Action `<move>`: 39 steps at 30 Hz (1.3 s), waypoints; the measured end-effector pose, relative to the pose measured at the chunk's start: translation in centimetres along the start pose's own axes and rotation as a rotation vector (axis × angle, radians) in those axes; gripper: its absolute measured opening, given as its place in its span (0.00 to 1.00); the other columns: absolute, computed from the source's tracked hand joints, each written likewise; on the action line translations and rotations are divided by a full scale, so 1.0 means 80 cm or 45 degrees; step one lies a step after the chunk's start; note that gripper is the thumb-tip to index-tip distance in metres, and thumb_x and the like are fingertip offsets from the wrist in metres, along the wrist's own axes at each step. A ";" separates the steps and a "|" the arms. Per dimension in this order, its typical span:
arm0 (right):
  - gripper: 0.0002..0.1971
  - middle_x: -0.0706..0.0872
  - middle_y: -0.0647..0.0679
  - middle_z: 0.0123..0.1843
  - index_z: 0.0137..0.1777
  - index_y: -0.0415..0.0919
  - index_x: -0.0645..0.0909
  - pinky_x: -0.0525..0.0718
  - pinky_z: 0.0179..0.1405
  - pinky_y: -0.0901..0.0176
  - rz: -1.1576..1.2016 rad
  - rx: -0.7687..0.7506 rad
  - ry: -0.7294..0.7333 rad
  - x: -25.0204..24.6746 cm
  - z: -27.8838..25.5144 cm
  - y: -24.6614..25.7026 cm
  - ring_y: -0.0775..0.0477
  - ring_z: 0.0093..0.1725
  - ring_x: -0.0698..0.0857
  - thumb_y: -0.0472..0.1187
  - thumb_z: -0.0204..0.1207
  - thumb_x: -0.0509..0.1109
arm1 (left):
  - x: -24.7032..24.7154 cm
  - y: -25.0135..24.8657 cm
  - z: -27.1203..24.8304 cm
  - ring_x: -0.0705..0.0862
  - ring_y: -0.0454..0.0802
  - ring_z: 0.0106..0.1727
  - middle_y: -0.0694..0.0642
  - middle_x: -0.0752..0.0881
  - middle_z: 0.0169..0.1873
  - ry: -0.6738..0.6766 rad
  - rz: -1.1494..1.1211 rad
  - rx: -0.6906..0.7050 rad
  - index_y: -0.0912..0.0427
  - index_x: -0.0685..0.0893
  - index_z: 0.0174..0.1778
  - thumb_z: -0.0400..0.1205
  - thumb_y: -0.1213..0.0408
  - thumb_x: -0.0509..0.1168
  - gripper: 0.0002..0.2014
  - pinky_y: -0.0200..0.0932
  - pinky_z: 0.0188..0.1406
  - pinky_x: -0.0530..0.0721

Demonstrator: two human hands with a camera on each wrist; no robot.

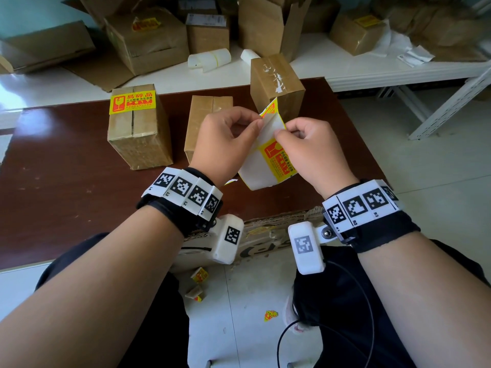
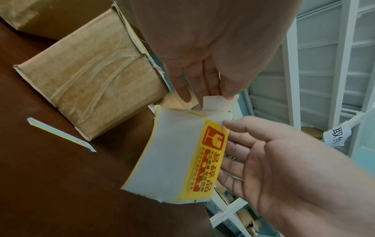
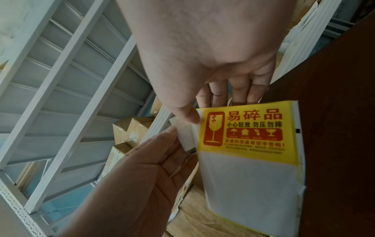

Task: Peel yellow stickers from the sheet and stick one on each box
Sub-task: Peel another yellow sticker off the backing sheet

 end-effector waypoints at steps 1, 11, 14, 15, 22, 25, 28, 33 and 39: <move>0.10 0.96 0.46 0.42 0.48 0.46 0.94 0.94 0.52 0.30 0.010 0.005 0.012 0.001 -0.001 0.001 0.42 0.47 0.96 0.49 0.83 0.74 | 0.002 0.000 -0.001 0.89 0.34 0.39 0.42 0.91 0.39 0.007 0.007 0.006 0.57 0.93 0.50 0.89 0.64 0.72 0.05 0.36 0.42 0.89; 0.13 0.96 0.47 0.41 0.46 0.47 0.94 0.93 0.50 0.36 0.057 -0.037 0.006 0.005 0.002 0.001 0.46 0.44 0.95 0.56 0.81 0.78 | 0.008 -0.002 -0.002 0.89 0.34 0.40 0.42 0.91 0.39 0.029 0.001 0.044 0.58 0.94 0.51 0.88 0.64 0.73 0.05 0.32 0.42 0.86; 0.11 0.96 0.45 0.40 0.46 0.46 0.94 0.91 0.48 0.37 0.034 -0.052 -0.008 0.005 0.004 -0.002 0.43 0.42 0.93 0.52 0.81 0.76 | 0.007 -0.001 -0.002 0.88 0.33 0.40 0.43 0.91 0.40 0.024 -0.004 0.045 0.58 0.94 0.52 0.89 0.64 0.73 0.05 0.31 0.41 0.85; 0.12 0.95 0.42 0.41 0.47 0.44 0.93 0.91 0.48 0.34 0.023 -0.055 -0.009 0.006 0.005 -0.002 0.37 0.44 0.93 0.52 0.81 0.75 | 0.007 -0.001 -0.002 0.88 0.33 0.40 0.43 0.91 0.40 0.026 -0.004 0.046 0.58 0.94 0.51 0.89 0.64 0.73 0.05 0.30 0.41 0.84; 0.17 0.94 0.36 0.43 0.50 0.38 0.91 0.91 0.49 0.27 -0.008 -0.084 0.009 0.007 0.006 -0.003 0.29 0.48 0.92 0.53 0.80 0.73 | 0.005 0.001 -0.001 0.87 0.31 0.39 0.41 0.91 0.39 0.012 -0.023 0.035 0.56 0.93 0.50 0.88 0.64 0.73 0.04 0.28 0.40 0.82; 0.16 0.94 0.36 0.43 0.50 0.38 0.91 0.92 0.50 0.27 -0.009 -0.072 0.007 0.008 0.008 -0.006 0.29 0.48 0.92 0.52 0.80 0.74 | 0.005 0.001 -0.001 0.87 0.31 0.38 0.41 0.91 0.39 0.010 -0.027 0.035 0.55 0.93 0.51 0.89 0.64 0.73 0.04 0.28 0.40 0.81; 0.14 0.95 0.38 0.43 0.49 0.40 0.92 0.92 0.50 0.28 -0.015 -0.066 0.005 0.008 0.008 -0.007 0.31 0.48 0.93 0.51 0.81 0.74 | 0.003 0.001 0.000 0.86 0.31 0.38 0.41 0.90 0.38 -0.004 -0.013 0.041 0.57 0.93 0.51 0.88 0.64 0.73 0.04 0.28 0.40 0.82; 0.13 0.95 0.41 0.41 0.48 0.41 0.92 0.92 0.50 0.29 -0.025 -0.049 -0.010 0.006 0.009 -0.008 0.34 0.46 0.93 0.50 0.80 0.74 | 0.003 0.002 0.001 0.86 0.31 0.38 0.42 0.91 0.39 -0.004 -0.025 0.035 0.57 0.93 0.50 0.88 0.64 0.73 0.04 0.28 0.40 0.82; 0.11 0.95 0.42 0.41 0.47 0.41 0.92 0.93 0.51 0.31 -0.040 -0.040 -0.016 0.004 0.009 -0.009 0.36 0.46 0.94 0.49 0.81 0.75 | 0.001 -0.001 0.001 0.85 0.30 0.36 0.40 0.89 0.37 -0.017 -0.019 0.040 0.57 0.93 0.50 0.89 0.64 0.73 0.04 0.26 0.38 0.79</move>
Point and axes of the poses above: each hand's wrist, its own z-axis towards the middle knuckle, its own x-axis out of the palm, y = z × x, the point moved 9 cm from there along z, towards the middle knuckle
